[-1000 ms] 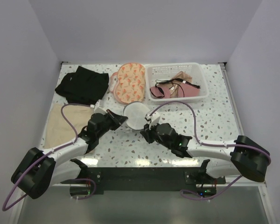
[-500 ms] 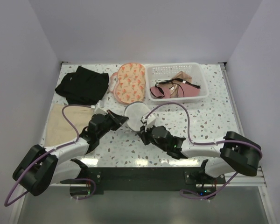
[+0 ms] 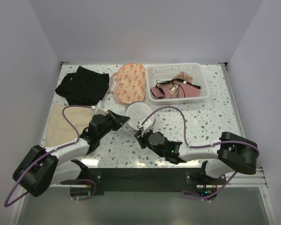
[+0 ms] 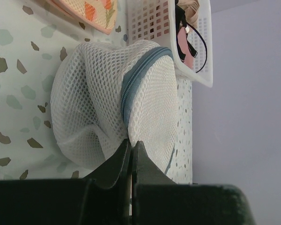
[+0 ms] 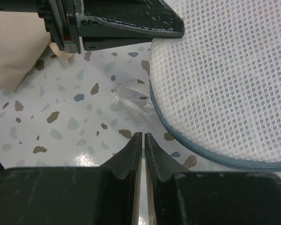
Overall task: Unzip the laundry bag and remove the bra
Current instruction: Unzip the laundry bag at the center of the board.
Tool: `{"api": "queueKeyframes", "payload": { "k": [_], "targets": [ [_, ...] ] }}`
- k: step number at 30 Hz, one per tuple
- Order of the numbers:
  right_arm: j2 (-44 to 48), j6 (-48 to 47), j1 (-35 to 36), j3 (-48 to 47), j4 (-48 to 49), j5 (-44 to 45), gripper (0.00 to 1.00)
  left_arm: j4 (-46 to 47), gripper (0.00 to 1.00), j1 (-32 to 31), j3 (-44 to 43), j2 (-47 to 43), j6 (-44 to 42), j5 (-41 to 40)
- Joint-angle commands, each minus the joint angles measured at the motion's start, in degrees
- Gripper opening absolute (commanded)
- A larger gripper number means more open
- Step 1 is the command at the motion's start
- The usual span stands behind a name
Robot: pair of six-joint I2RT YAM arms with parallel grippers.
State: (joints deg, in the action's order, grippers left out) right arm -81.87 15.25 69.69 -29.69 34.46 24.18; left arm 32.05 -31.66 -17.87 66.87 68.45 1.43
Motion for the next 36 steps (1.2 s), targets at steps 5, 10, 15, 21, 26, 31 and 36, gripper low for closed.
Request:
{"api": "queueKeyframes", "payload": {
  "k": [5, 10, 15, 21, 26, 31, 36],
  "targets": [
    [-7.34, -2.5, 0.62, -3.0, 11.68, 7.36, 0.05, 3.02, 0.0, -0.42, 0.55, -0.95, 1.69, -0.11],
    [-9.01, -3.02, 0.89, -2.92, 15.19, 9.65, 0.05, 3.02, 0.0, -0.51, 0.82, -0.87, 1.78, -0.03],
    [-10.07, -4.26, 0.89, -3.0, 18.01, 11.5, 0.06, 3.37, 0.0, -0.6, 1.26, -0.78, 1.87, 0.32],
    [-11.21, -4.52, 0.89, -4.5, 17.84, 9.74, 0.07, 3.98, 0.0, -0.6, 1.34, -0.25, 2.04, 0.76],
    [-11.65, -4.35, 0.97, -4.58, 18.19, 8.25, 0.07, 4.25, 0.0, -0.51, 1.43, -0.16, 2.13, 0.59],
    [-12.09, -4.26, 1.06, -5.02, 18.19, 8.16, 0.08, 4.42, 0.0, -0.51, 1.52, 0.19, 2.13, 0.5],
    [-13.41, -4.7, 1.06, -6.25, 18.28, 8.68, 0.09, 4.77, 0.0, -0.51, 1.52, 0.45, 2.13, 0.85]
  ]
}}
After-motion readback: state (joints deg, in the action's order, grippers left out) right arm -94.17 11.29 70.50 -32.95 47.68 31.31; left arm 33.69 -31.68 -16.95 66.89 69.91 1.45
